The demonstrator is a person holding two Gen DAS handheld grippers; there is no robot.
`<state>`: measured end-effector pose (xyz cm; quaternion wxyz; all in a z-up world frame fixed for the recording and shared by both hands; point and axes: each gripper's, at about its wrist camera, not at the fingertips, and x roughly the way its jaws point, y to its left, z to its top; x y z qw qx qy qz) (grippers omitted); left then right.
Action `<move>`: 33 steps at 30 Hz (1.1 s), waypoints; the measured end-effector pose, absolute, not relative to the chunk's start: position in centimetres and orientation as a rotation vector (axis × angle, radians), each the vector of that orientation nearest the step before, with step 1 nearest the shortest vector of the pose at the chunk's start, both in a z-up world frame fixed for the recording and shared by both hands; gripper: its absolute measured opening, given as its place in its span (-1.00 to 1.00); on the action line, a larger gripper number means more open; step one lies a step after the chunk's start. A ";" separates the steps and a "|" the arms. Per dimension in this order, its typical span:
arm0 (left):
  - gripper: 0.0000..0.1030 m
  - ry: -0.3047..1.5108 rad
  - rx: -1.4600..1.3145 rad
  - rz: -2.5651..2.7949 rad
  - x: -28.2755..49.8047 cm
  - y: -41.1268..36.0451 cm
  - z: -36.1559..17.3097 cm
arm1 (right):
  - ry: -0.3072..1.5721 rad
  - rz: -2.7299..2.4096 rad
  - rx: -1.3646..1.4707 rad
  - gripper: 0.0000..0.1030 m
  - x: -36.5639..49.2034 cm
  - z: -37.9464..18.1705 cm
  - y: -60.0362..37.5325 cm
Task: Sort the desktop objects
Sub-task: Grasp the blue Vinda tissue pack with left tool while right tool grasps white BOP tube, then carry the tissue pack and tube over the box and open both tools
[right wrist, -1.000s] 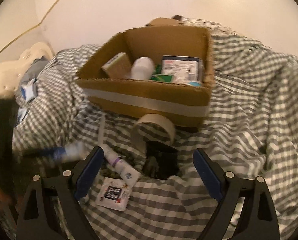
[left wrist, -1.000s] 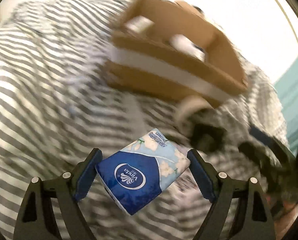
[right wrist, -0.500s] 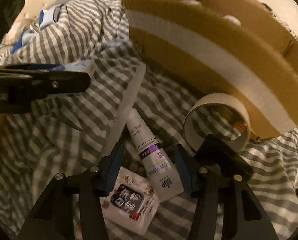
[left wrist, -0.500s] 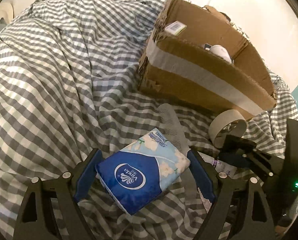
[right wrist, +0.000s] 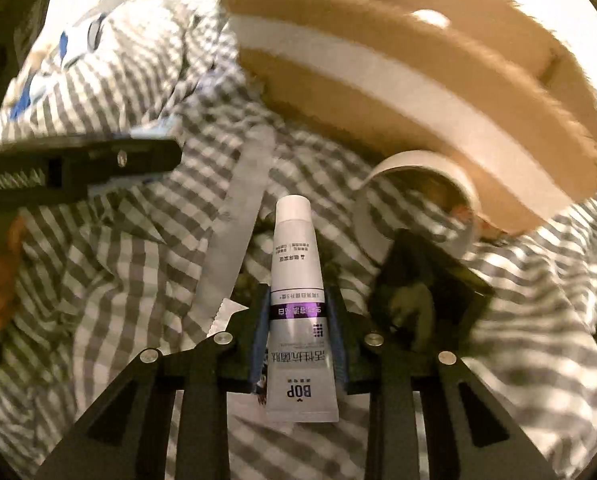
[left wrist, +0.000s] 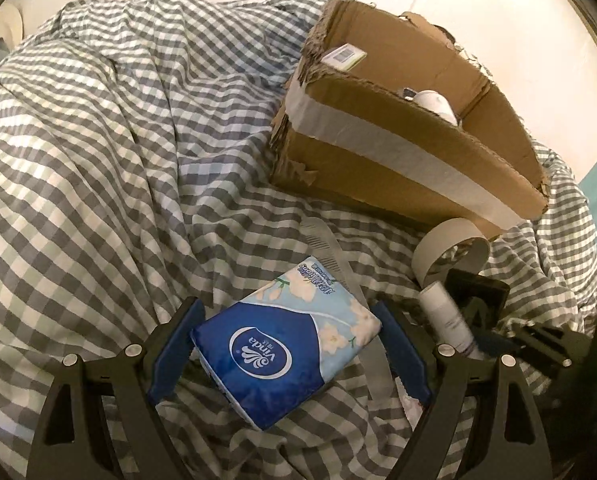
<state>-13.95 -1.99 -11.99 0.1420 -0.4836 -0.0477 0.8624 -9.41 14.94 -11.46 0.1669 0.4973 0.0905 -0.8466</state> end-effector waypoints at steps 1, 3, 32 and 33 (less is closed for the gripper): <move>0.72 -0.136 -1.386 2.491 -13.7 -2.0 -11.7 | 0.242 -2.427 1.408 -0.49 -9.1 -10.9 15.1; 0.72 -0.133 -1.356 2.496 -13.2 -2.0 -11.0 | 0.225 -2.455 1.389 -0.49 -8.6 -9.7 15.4; 0.72 0.041 -0.936 2.482 -25.0 6.3 2.3 | -0.080 -2.689 1.157 -0.49 -18.3 5.3 22.4; 0.72 0.050 -0.941 2.480 -25.8 6.8 2.0 | -0.102 -2.690 1.171 -0.49 -19.4 4.9 22.8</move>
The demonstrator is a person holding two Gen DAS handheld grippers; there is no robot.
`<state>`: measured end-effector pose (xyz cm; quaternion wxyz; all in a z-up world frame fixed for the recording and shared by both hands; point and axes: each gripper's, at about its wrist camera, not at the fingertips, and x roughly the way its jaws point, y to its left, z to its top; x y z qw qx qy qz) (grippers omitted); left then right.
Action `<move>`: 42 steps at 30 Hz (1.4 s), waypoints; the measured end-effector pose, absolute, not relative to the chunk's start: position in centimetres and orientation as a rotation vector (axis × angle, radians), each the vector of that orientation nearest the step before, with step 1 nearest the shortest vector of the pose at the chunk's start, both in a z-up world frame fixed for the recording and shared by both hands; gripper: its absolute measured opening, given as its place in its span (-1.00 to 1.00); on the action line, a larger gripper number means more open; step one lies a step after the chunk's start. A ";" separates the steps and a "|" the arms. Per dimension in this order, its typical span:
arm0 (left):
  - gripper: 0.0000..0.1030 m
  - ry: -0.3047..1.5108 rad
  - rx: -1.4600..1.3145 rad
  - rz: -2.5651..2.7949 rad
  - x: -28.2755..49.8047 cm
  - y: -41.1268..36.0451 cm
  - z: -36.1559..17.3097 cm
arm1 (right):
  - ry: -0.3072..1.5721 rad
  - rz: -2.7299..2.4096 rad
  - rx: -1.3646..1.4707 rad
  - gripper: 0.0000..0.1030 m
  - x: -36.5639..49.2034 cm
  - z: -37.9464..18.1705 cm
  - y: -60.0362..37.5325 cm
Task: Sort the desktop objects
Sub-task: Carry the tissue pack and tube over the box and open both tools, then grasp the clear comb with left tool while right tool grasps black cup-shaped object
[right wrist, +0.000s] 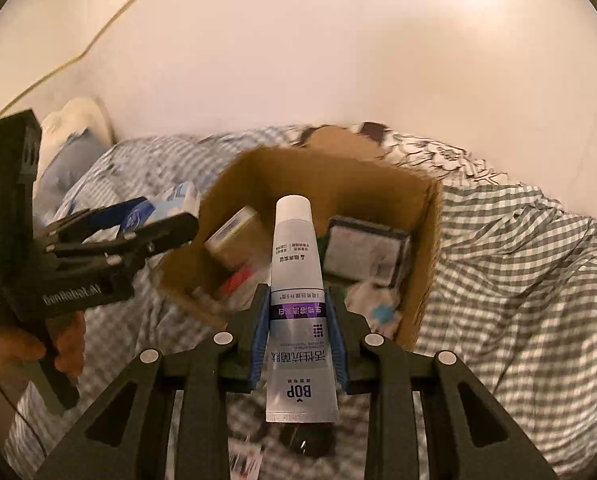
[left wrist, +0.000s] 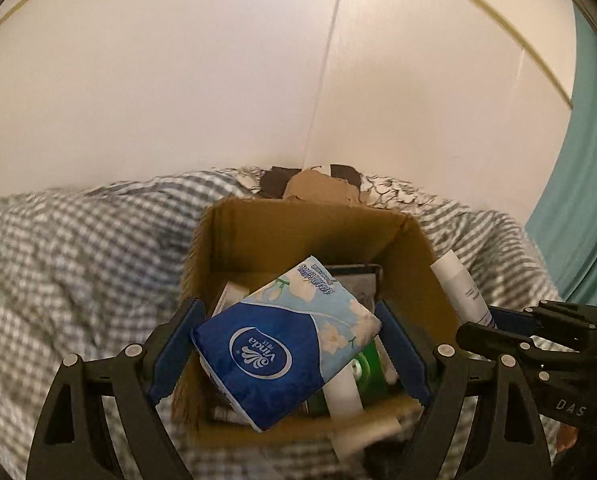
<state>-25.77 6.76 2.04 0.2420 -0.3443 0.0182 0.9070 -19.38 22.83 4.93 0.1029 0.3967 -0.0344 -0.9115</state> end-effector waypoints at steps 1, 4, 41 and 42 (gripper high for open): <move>0.72 0.059 -0.944 2.481 -26.8 7.4 1.7 | -0.117 -2.700 1.180 -0.49 -20.4 4.6 23.2; 0.72 0.049 -1.002 2.475 -29.8 8.7 0.3 | -0.132 -2.712 1.199 -0.47 -23.3 3.6 23.7; 0.98 -0.141 -1.439 2.569 -15.1 1.1 -12.9 | 0.007 -2.552 1.487 0.14 -13.8 -11.3 22.4; 0.98 -0.142 -1.443 2.565 -15.3 1.4 -13.3 | 0.003 -2.541 1.490 0.17 -13.8 -11.7 22.4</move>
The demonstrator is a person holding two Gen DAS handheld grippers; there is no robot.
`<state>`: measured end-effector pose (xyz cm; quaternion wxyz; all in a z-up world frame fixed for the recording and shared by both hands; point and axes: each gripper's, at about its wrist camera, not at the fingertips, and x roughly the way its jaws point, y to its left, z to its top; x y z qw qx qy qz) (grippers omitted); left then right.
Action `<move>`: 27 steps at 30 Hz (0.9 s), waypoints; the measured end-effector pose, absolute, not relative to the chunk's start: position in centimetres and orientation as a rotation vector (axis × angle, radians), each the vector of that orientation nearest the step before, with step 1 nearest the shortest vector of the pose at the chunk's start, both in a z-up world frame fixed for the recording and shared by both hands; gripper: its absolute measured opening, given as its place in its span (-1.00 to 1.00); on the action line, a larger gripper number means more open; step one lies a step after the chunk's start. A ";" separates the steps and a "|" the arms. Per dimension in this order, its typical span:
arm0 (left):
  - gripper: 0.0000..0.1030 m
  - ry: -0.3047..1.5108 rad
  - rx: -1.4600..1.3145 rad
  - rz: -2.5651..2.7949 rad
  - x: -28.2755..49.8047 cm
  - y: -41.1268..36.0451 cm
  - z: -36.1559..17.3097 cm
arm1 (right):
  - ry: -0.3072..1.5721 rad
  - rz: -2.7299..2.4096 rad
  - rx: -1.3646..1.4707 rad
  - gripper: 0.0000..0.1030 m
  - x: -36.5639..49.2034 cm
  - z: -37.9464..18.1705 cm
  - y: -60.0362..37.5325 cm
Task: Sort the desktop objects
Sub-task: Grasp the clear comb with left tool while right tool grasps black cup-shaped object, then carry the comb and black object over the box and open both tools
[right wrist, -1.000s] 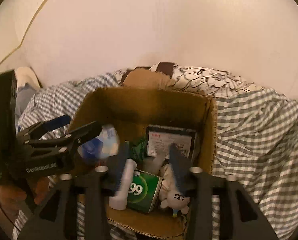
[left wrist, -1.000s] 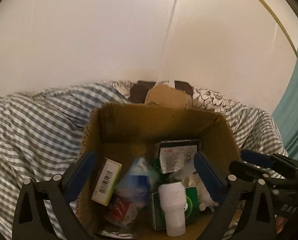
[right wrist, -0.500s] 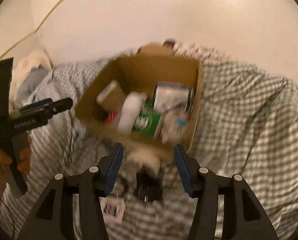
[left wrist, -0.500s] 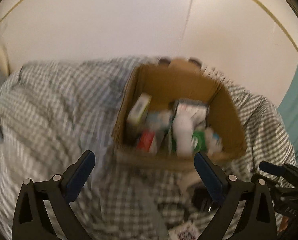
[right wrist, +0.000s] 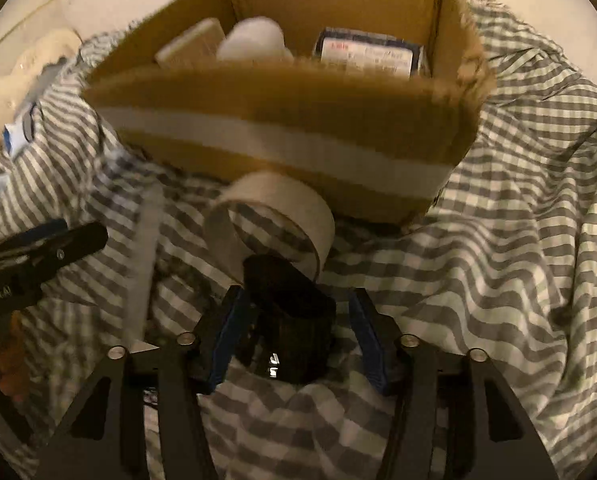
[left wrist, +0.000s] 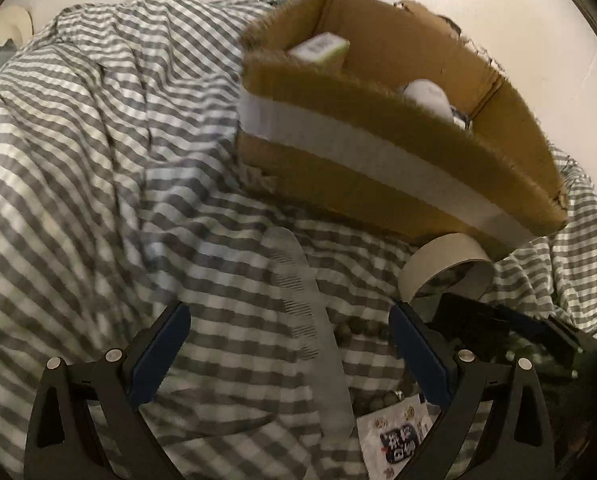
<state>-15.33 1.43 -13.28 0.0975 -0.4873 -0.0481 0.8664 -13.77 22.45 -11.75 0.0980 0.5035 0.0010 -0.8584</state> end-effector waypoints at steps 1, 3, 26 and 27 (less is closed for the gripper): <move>0.98 -0.146 -1.446 2.560 -15.5 1.7 -13.7 | -0.001 -2.528 1.497 0.19 -13.8 -12.2 22.4; 0.98 -0.143 -1.454 2.560 -15.9 2.1 -14.4 | -0.009 -2.507 1.501 0.19 -13.9 -12.9 22.3; -0.52 -0.012 -1.519 2.391 -15.2 2.6 -16.8 | -0.050 -2.536 1.453 0.07 -12.8 -11.9 22.6; -0.52 -0.013 -1.510 2.387 -15.0 2.5 -16.5 | -0.052 -2.537 1.450 0.07 -12.7 -11.8 22.6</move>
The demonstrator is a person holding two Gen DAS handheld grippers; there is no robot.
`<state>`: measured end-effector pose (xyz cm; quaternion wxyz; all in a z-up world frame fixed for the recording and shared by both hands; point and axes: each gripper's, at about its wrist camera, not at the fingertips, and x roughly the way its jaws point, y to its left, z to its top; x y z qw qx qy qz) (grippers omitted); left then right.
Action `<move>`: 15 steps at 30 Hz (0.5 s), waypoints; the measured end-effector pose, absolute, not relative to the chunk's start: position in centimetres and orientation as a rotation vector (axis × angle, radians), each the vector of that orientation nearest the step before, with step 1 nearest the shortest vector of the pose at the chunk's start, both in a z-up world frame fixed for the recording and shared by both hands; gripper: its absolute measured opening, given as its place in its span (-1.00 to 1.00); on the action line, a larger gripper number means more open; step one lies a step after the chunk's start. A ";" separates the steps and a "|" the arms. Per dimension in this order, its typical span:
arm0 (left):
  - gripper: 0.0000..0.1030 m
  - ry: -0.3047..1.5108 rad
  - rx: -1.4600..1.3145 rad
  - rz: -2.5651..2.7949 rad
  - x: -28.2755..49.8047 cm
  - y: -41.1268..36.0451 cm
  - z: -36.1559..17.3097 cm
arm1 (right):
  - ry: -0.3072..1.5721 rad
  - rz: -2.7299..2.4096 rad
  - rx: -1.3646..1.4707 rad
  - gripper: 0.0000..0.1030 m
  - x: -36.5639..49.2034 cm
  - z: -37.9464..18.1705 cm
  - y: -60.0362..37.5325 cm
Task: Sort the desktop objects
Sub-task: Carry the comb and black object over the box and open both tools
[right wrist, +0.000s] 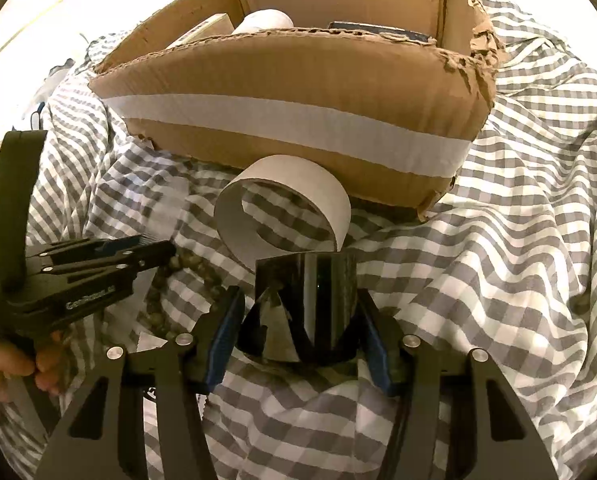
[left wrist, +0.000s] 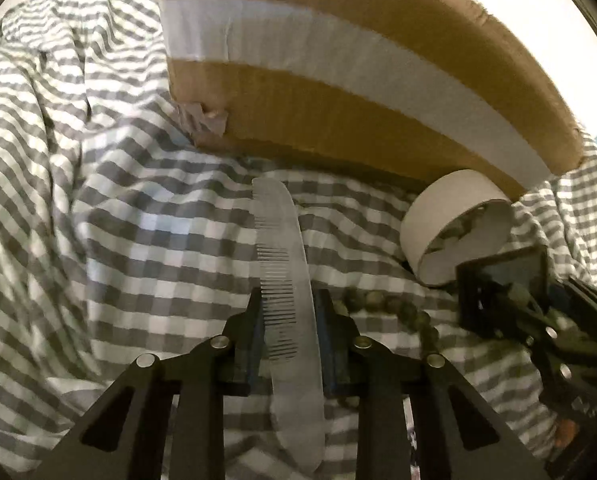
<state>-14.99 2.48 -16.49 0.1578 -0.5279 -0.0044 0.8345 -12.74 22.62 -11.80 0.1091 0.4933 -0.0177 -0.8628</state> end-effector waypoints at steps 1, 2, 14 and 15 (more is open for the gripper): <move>-0.52 -0.017 -1.503 2.378 -14.7 2.3 -16.2 | -0.052 -2.539 1.449 0.07 -12.7 -11.7 22.6; -0.52 -0.019 -1.492 2.377 -14.4 2.0 -15.8 | -0.051 -2.539 1.447 0.07 -12.6 -11.7 22.6; -0.89 -0.045 -1.365 2.391 -12.3 -0.2 -10.4 | -0.076 -2.620 1.372 -0.12 -9.5 -7.5 23.7; -0.89 -0.042 -1.347 2.392 -12.0 -0.3 -9.8 | -0.075 -2.631 1.364 -0.17 -9.2 -7.0 23.8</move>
